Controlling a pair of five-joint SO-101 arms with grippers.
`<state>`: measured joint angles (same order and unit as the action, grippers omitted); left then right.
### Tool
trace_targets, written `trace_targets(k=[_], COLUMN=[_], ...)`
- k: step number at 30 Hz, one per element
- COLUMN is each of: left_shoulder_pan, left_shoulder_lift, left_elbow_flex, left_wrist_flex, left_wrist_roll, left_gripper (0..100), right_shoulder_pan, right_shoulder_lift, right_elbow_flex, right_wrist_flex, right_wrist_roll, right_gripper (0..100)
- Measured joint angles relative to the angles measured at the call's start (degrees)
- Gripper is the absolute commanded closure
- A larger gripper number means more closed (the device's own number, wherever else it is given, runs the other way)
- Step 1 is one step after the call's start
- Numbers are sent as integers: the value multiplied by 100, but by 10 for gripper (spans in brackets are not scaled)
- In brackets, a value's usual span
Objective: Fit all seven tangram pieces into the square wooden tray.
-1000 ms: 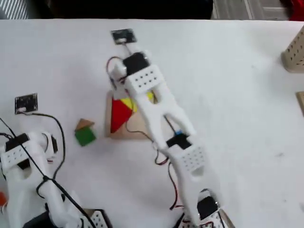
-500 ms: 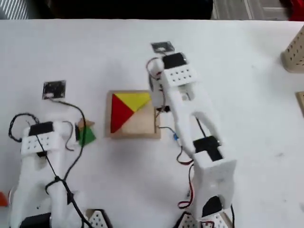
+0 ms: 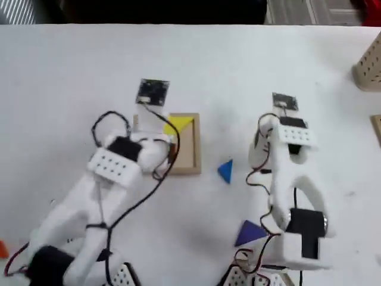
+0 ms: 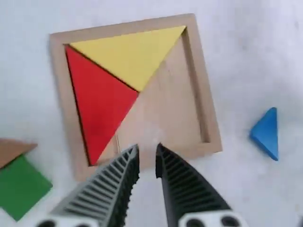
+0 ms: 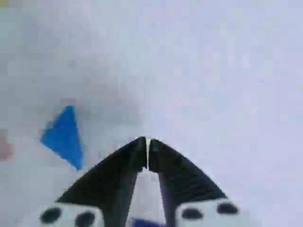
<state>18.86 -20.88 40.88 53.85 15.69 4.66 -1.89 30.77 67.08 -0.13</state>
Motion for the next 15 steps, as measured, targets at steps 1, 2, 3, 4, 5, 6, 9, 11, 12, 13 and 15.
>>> trace_targets(k=[1, 2, 3, 4, 5, 6, 9, 11, 12, 13, 15], left_shoulder_pan=[0, 0, 0, 0, 0, -9, 0, 0, 0, 0, -62], left_shoulder_lift=[334, 659, 1020, 1371, 1688, 1996, 2629, 2787, 2804, 2831, 2831], left_elbow_flex=[-97, -211, -325, -457, -598, -721, -1011, -1125, -1152, -1187, -1204], left_wrist_flex=[-79, -123, -149, -167, -185, -193, -193, -149, -141, -132, -132], left_wrist_roll=[18, 26, 35, 35, 35, 35, 35, 35, 35, 35, 35], left_gripper=[910, 910, 910, 910, 910, 910, 910, 910, 910, 910, 910], right_shoulder_pan=[79, 158, 237, 334, 387, 404, 404, 396, 396, 396, 396], right_shoulder_lift=[-132, -237, -308, -352, -378, -404, -413, -413, -413, -413, -413], right_elbow_flex=[149, 273, 352, 378, 387, 404, 440, 440, 440, 440, 440], right_wrist_flex=[-62, -123, -176, -237, -299, -334, -387, -387, -387, -387, -387], right_wrist_roll=[53, 123, 202, 246, 264, 281, 281, 290, 290, 290, 290], right_gripper=[981, 981, 981, 981, 981, 981, 981, 981, 981, 981, 981])
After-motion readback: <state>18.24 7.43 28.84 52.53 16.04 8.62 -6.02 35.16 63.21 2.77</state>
